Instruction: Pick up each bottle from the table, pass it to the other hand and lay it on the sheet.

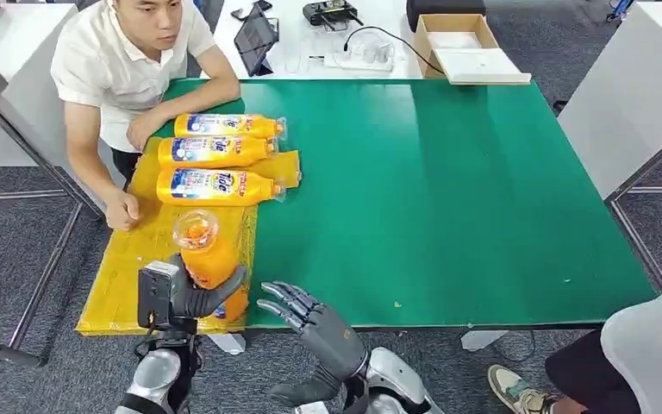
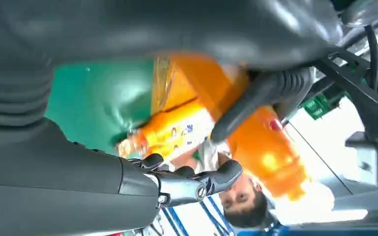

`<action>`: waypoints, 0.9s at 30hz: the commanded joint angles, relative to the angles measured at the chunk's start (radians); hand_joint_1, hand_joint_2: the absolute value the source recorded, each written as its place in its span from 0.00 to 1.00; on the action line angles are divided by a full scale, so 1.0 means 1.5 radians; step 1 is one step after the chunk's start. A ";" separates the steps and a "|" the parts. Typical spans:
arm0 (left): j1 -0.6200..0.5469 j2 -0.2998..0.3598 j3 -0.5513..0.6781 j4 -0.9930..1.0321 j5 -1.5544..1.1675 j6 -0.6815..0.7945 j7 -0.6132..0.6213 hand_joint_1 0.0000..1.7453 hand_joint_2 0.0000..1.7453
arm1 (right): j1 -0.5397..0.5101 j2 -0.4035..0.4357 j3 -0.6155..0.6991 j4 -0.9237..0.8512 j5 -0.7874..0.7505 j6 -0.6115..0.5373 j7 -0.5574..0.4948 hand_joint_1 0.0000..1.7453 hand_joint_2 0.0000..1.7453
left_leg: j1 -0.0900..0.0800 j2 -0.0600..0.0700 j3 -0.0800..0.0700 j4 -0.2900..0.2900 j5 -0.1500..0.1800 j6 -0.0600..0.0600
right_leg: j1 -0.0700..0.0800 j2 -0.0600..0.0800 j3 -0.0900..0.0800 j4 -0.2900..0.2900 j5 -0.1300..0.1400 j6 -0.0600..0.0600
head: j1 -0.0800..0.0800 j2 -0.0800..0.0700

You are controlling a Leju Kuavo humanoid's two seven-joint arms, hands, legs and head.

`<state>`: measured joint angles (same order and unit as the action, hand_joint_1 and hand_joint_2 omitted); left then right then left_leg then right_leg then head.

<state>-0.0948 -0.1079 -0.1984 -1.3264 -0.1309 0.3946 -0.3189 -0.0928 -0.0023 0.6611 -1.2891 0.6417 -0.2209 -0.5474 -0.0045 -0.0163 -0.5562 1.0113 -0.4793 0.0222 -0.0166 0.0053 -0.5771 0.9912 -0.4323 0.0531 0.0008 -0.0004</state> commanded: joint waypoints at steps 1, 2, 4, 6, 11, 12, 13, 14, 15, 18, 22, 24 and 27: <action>-0.023 0.012 0.052 0.012 -0.150 0.046 0.010 1.00 1.00 | 0.010 -0.029 0.019 -0.062 0.007 -0.003 0.003 0.00 0.00 | 0.001 0.001 0.001 0.000 0.000 -0.001 | 0.001 0.000 0.001 0.000 0.000 -0.002 | 0.000 0.000; -0.038 0.022 0.030 0.036 -0.241 0.069 0.024 1.00 1.00 | 0.008 -0.025 0.017 -0.056 0.007 -0.002 0.003 0.00 0.00 | 0.001 0.001 0.001 0.000 0.000 -0.001 | 0.001 0.000 0.001 -0.001 0.000 -0.002 | 0.000 0.000; -0.066 0.032 0.000 0.085 -0.346 0.087 0.058 1.00 1.00 | 0.001 -0.021 0.019 -0.041 0.009 0.003 0.001 0.00 0.00 | 0.001 0.000 0.001 0.000 0.000 -0.001 | 0.001 -0.001 0.001 -0.001 0.000 -0.002 | 0.000 0.000; -0.119 0.025 -0.027 0.175 -0.489 0.109 0.108 1.00 1.00 | -0.009 -0.014 0.020 -0.022 0.010 0.012 -0.002 0.00 0.00 | 0.000 -0.002 0.001 0.000 0.001 -0.001 | 0.001 -0.003 0.001 -0.001 0.000 -0.001 | 0.000 0.000; -0.169 0.013 -0.041 0.270 -0.554 0.107 0.129 1.00 1.00 | -0.020 -0.009 0.023 -0.009 0.008 0.018 -0.008 0.00 0.00 | 0.000 -0.002 0.001 0.000 0.001 -0.001 | 0.000 -0.001 0.002 -0.001 0.001 -0.001 | 0.000 0.000; -0.169 0.013 -0.041 0.270 -0.554 0.107 0.129 1.00 1.00 | -0.020 -0.009 0.023 -0.009 0.008 0.018 -0.008 0.00 0.00 | 0.000 -0.002 0.001 0.000 0.001 0.000 | 0.000 -0.001 0.001 0.000 0.000 -0.001 | 0.000 0.000; -0.167 0.014 -0.040 0.270 -0.554 0.109 0.127 1.00 1.00 | -0.020 -0.009 0.022 -0.010 0.008 0.018 -0.008 0.00 0.00 | 0.000 -0.001 0.001 0.000 0.001 -0.001 | 0.001 -0.001 0.002 -0.001 0.001 -0.001 | 0.000 0.000; -0.179 0.018 -0.050 0.292 -0.579 0.090 0.144 1.00 1.00 | -0.022 -0.009 0.023 -0.009 0.007 0.022 -0.010 0.00 0.00 | 0.000 -0.001 0.002 -0.001 0.001 -0.001 | 0.000 -0.001 0.002 -0.001 0.000 -0.001 | 0.000 0.000; -0.188 0.023 -0.060 0.309 -0.611 0.092 0.163 1.00 1.00 | -0.024 -0.008 0.024 -0.008 0.006 0.024 -0.012 0.00 0.00 | 0.001 -0.001 0.002 0.000 0.000 -0.001 | 0.001 -0.001 0.002 -0.001 0.000 -0.001 | 0.000 0.000; -0.242 0.010 -0.065 0.413 -0.648 0.074 0.184 1.00 1.00 | -0.036 -0.002 0.029 -0.001 -0.003 0.040 -0.020 0.00 0.00 | 0.000 -0.002 0.001 0.000 0.001 -0.001 | 0.000 -0.002 0.002 -0.001 0.000 -0.001 | 0.000 0.000; -0.279 0.004 -0.067 0.489 -0.665 0.060 0.200 1.00 1.00 | -0.039 0.003 0.033 0.008 -0.006 0.047 -0.021 0.00 0.00 | 0.000 -0.001 0.001 0.000 0.001 -0.001 | 0.000 -0.001 0.001 -0.001 0.001 -0.001 | 0.000 0.000; -0.308 0.001 -0.068 0.549 -0.673 0.025 0.221 1.00 1.00 | -0.043 0.007 0.033 0.019 -0.011 0.052 -0.023 0.00 0.00 | 0.000 -0.001 0.002 -0.001 0.001 -0.001 | 0.001 -0.001 0.002 -0.001 0.001 -0.001 | 0.000 0.000; -0.328 -0.003 -0.062 0.593 -0.668 -0.011 0.224 1.00 1.00 | -0.046 0.011 0.032 0.027 -0.012 0.055 -0.025 0.00 0.00 | 0.001 0.000 0.002 -0.001 0.001 -0.001 | 0.001 0.000 0.002 -0.001 0.001 -0.002 | 0.000 0.000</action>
<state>-0.4440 -0.1037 -0.2693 -0.7766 -1.1394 0.4652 -0.0085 -0.1147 0.0011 0.6828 -1.3440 0.6340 -0.1530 -0.5794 -0.0050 -0.0184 -0.5539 1.0115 -0.4788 0.0224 -0.0168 0.0047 -0.5746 0.9912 -0.4320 0.0532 0.0004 0.0000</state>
